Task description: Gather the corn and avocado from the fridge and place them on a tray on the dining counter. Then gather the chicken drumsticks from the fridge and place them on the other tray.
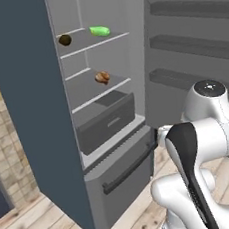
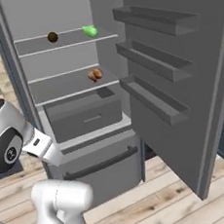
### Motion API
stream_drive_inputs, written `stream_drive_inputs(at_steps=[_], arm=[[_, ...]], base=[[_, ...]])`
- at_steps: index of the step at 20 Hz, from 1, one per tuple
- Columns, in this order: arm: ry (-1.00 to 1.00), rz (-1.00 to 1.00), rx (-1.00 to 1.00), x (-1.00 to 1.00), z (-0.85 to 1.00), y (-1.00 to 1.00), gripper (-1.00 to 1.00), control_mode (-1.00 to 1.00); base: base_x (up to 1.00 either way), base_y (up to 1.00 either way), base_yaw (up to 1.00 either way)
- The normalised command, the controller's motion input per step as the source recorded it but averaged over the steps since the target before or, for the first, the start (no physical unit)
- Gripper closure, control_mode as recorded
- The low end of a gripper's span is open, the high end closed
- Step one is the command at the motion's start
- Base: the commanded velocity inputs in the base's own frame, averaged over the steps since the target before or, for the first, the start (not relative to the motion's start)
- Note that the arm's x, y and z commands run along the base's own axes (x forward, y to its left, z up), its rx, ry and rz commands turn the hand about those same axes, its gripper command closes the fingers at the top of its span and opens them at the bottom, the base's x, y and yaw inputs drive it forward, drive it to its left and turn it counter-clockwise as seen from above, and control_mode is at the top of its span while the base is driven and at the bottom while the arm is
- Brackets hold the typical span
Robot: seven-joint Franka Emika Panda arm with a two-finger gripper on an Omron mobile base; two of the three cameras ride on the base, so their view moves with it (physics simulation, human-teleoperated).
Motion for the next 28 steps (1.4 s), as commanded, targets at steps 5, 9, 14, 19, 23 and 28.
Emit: stream_drive_inputs(at_steps=[5, 9, 14, 19, 23, 28], arm=[[0.00, 0.00, 0.00, 0.00, 0.00, 0.00, -1.00, 1.00], [0.00, 0.00, 0.00, 0.00, 0.00, 0.00, -1.00, 1.00], [0.00, 0.00, 0.00, 0.00, 0.00, 0.00, -1.00, 1.00], [0.00, 0.00, 0.00, 0.00, 0.00, 0.00, -1.00, 1.00], [0.00, 0.00, 0.00, 0.00, 0.00, 0.00, -1.00, 1.00], [0.00, 0.00, 0.00, 0.00, 0.00, 0.00, -1.00, 1.00]], base=[[0.65, -0.09, 0.19], [0.57, -0.18, 0.22], [0.60, -0.19, 0.22], [0.64, -0.15, 0.21], [0.62, -0.18, 0.22], [0.61, -0.20, 0.22]])
